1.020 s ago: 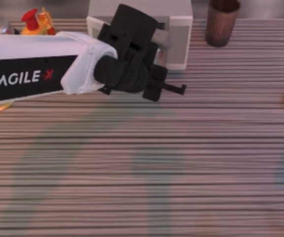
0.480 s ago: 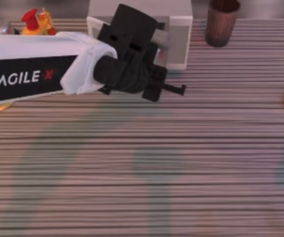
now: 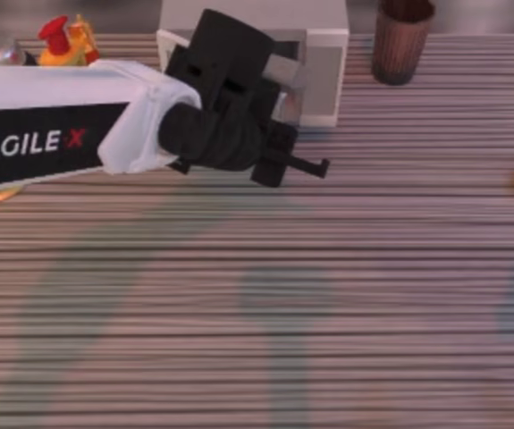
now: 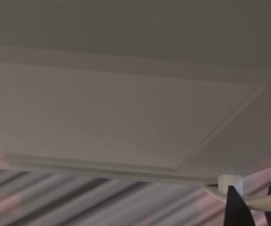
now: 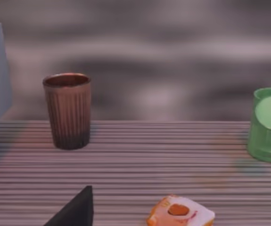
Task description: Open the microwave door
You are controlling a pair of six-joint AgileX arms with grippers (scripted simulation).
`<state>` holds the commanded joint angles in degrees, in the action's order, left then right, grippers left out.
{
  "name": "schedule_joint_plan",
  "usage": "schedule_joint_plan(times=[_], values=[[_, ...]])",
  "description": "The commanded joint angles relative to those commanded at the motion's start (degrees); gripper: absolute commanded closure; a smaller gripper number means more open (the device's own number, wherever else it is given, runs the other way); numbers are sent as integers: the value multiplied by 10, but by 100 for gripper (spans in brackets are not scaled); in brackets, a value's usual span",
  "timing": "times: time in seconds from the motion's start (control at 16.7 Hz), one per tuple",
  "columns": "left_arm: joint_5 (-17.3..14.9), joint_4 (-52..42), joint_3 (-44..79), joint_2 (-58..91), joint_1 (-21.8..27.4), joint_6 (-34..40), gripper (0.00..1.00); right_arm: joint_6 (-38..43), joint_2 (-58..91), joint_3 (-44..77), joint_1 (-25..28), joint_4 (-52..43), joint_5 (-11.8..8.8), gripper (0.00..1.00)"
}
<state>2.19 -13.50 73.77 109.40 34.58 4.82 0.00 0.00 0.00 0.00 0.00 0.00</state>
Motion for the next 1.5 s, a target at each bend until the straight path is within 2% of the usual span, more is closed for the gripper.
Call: schedule_joint_plan(times=[1.26,1.5], values=[[0,0,0,0,0,0,100,0,0,0,0,0,0,0],[-13,2,-8,-6,-1,-10,100,0,0,0,0,0,0,0]])
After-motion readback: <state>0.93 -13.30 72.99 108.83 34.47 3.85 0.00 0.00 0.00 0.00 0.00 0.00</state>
